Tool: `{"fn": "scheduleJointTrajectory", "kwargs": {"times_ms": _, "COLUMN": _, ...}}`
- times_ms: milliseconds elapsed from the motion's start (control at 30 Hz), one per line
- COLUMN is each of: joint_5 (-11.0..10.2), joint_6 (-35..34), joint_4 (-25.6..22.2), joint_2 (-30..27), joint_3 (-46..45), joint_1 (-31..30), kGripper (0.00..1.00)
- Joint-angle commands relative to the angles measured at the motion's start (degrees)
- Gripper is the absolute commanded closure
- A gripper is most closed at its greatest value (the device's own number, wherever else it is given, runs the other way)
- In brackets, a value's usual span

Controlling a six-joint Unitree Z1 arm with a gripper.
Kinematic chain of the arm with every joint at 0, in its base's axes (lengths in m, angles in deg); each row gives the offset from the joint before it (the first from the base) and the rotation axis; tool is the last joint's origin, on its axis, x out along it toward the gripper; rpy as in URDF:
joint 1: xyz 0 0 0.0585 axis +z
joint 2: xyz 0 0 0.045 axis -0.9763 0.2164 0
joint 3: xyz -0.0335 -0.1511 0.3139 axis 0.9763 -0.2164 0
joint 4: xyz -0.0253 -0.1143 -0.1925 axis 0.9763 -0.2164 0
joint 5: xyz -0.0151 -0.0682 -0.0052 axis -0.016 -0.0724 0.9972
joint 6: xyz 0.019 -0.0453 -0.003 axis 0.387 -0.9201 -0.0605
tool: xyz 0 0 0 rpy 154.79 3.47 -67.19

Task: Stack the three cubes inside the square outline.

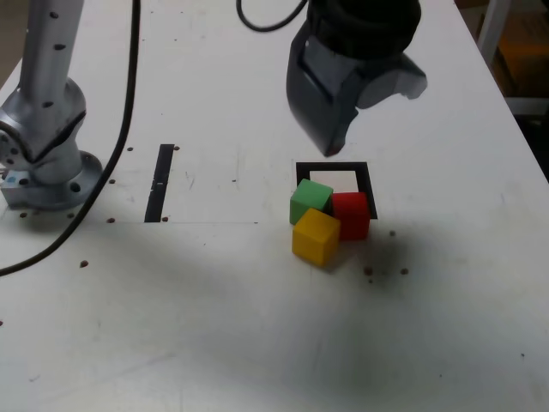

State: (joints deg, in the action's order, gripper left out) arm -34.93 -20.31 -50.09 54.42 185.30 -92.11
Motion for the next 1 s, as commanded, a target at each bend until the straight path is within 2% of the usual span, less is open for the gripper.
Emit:
{"fn": "scheduleJointTrajectory", "kwargs": {"times_ms": 0, "joint_5": -1.41, "joint_6": 18.55, "joint_4": -1.74, "joint_2": 0.05, "joint_3": 0.82, "joint_1": -0.10, "kGripper": 0.00}}
{"fn": "scheduleJointTrajectory", "kwargs": {"times_ms": 200, "joint_5": -3.80, "joint_6": 39.89, "joint_4": -3.20, "joint_2": 0.03, "joint_3": 0.45, "joint_1": 0.10, "kGripper": 0.00}}
{"fn": "scheduleJointTrajectory", "kwargs": {"times_ms": 367, "joint_5": -4.14, "joint_6": 59.43, "joint_4": -3.66, "joint_2": -0.72, "joint_3": -2.53, "joint_1": 0.35, "kGripper": 0.00}}
{"fn": "scheduleJointTrajectory", "kwargs": {"times_ms": 633, "joint_5": -7.25, "joint_6": 88.76, "joint_4": -1.34, "joint_2": -0.55, "joint_3": -3.08, "joint_1": 0.36, "kGripper": 0.01}}
{"fn": "scheduleJointTrajectory", "kwargs": {"times_ms": 767, "joint_5": -8.28, "joint_6": 98.77, "joint_4": 0.45, "joint_2": 0.53, "joint_3": -3.22, "joint_1": 0.36, "kGripper": 0.01}}
{"fn": "scheduleJointTrajectory", "kwargs": {"times_ms": 833, "joint_5": -8.46, "joint_6": 106.75, "joint_4": 1.89, "joint_2": 0.78, "joint_3": -3.66, "joint_1": 0.36, "kGripper": 0.01}}
{"fn": "scheduleJointTrajectory", "kwargs": {"times_ms": 967, "joint_5": -7.51, "joint_6": 120.87, "joint_4": 4.74, "joint_2": 0.70, "joint_3": -4.89, "joint_1": 0.36, "kGripper": 0.00}}
